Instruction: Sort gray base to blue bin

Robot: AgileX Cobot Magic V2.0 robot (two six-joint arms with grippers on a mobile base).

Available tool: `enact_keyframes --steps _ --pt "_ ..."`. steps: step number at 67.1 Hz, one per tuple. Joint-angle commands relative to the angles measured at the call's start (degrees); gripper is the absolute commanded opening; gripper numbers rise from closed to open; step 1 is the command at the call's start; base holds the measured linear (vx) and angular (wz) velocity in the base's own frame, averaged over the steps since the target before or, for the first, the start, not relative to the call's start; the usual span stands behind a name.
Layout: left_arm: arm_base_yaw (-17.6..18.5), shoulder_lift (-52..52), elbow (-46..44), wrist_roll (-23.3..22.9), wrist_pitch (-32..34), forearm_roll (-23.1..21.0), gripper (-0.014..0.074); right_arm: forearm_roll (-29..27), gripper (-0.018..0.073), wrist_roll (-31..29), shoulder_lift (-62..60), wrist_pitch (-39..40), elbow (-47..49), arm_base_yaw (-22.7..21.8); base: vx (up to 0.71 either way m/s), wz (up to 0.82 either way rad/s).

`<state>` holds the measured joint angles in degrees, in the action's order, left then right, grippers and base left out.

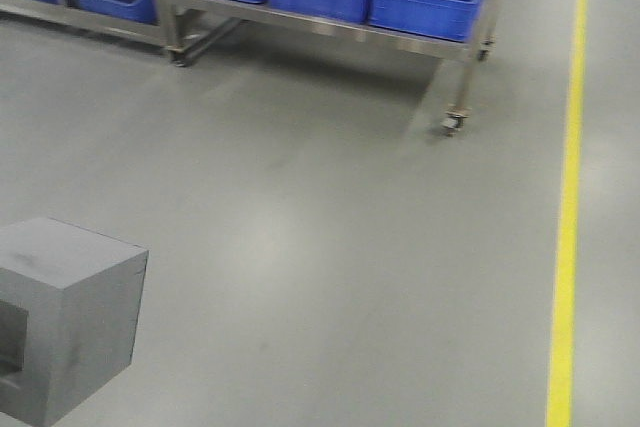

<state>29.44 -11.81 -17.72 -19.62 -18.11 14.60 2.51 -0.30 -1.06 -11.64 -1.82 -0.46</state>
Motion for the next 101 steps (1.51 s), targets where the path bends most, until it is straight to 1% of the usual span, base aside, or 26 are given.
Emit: enact_keyframes --steps 1,24,48,70,101 --pt "0.51 -0.33 -1.87 -0.22 6.72 0.21 -0.0007 0.49 -0.0005 -0.39 -0.43 4.38 -0.29 0.15 0.10 -0.60" --pt "0.51 -0.33 -1.87 -0.22 6.72 0.21 -0.0007 0.49 -0.0005 -0.39 -0.43 4.38 -0.29 0.15 0.13 -0.55" --pt "0.51 -0.33 -1.87 -0.22 6.72 0.21 -0.0007 0.49 -0.0005 -0.39 -0.43 4.38 -0.29 0.15 0.22 -0.36" --pt "0.51 -0.33 -1.87 -0.22 6.72 0.21 -0.0007 0.49 -0.0005 -0.39 -0.43 4.33 -0.29 0.15 0.33 -0.19" --pt "0.51 -0.33 -1.87 -0.22 6.72 0.21 -0.0007 0.49 -0.0005 -0.39 -0.43 4.39 -0.29 0.15 0.38 -0.03"
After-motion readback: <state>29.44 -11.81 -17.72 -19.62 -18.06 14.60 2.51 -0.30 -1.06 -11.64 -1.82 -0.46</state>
